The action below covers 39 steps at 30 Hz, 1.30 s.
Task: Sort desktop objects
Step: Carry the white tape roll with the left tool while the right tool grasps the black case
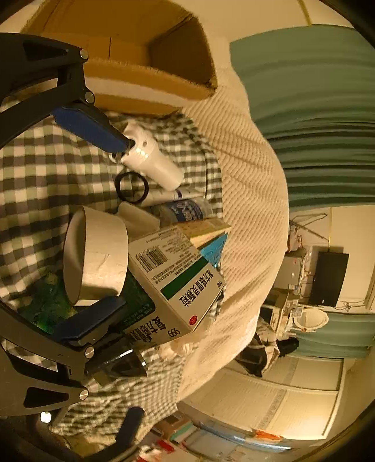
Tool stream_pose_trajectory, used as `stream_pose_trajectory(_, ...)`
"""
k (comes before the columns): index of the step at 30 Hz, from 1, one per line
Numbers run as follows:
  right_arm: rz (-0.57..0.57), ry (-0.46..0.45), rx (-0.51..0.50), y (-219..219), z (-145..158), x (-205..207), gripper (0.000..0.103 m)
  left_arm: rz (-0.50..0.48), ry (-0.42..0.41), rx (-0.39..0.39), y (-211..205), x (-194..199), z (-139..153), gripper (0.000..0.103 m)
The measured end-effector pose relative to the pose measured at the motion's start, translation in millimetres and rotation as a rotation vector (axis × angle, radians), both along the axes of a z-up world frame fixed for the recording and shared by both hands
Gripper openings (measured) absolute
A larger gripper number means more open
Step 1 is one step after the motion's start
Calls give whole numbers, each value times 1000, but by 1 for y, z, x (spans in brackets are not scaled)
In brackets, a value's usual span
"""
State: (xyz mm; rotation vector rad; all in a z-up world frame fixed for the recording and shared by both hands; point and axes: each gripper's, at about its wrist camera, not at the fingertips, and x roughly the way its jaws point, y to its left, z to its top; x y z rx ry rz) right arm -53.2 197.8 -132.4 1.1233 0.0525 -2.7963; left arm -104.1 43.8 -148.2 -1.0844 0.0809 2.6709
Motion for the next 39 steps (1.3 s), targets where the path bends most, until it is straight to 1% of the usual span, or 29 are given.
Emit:
stream_pose_trajectory(2, -5, -19, 20, -1, -6, -2, 99, -19, -12, 10, 3, -1, -3, 102)
stream_pose_trajectory(5, 6, -39, 21, -2, -12, -7, 96, -38, -9, -11, 8, 3, -5, 102)
stream_pose_trajectory(8, 7, -47, 24, -4, -16, -10, 87, -50, -21, -7, 9, 2, -8, 100)
stream_pose_trajectory(10, 13, -52, 18, -4, -17, -10, 77, -63, -35, 11, 9, 2, -11, 96)
stream_pose_trajectory(11, 12, -52, 15, -4, -18, -11, 73, -70, -43, 16, 9, 2, -13, 95)
stream_pose_trajectory(12, 12, -54, 11, -3, -18, -11, 72, -81, -52, 22, 10, 2, -15, 91)
stream_pose_trajectory(13, 13, -53, 7, -2, -18, -11, 72, -90, -61, 33, 11, 2, -16, 85)
stream_pose_trajectory(15, 19, -54, 4, -1, -18, -10, 72, -111, -79, 59, 12, 1, -18, 77)
stream_pose_trajectory(19, 22, -43, -2, 1, -16, -10, 71, -107, -72, 56, 12, 7, -16, 76)
stream_pose_trajectory(22, 19, -34, -9, 3, -15, -7, 71, -86, -55, 43, 10, 9, -12, 76)
stream_pose_trajectory(25, 10, -19, -13, 6, -11, -3, 71, -60, -32, 37, 6, 11, -4, 76)
stream_pose_trajectory(29, -4, 16, -21, 9, -1, 3, 69, -27, -3, 50, -3, 13, 7, 76)
stream_pose_trajectory(30, -8, 27, -23, 10, 2, 5, 67, -17, 13, 51, -6, 15, 11, 76)
stream_pose_trajectory(31, -14, 46, -25, 10, 7, 7, 45, -12, 22, 49, -7, 16, 14, 76)
stream_pose_trajectory(32, -23, 62, -23, 12, 11, 10, 36, -6, 35, 50, -9, 18, 18, 76)
stream_pose_trajectory(33, -48, 88, -15, 12, 16, 12, 32, -1, 53, 55, -12, 21, 24, 76)
stream_pose_trajectory(35, -50, 112, -28, 14, 23, 16, 32, 5, 76, 61, -15, 24, 32, 76)
stream_pose_trajectory(37, -34, 108, -39, 12, 26, 17, 32, 13, 104, 59, -18, 28, 41, 76)
stream_pose_trajectory(39, -33, 93, -25, 9, 23, 14, 32, 18, 132, 54, -20, 33, 49, 76)
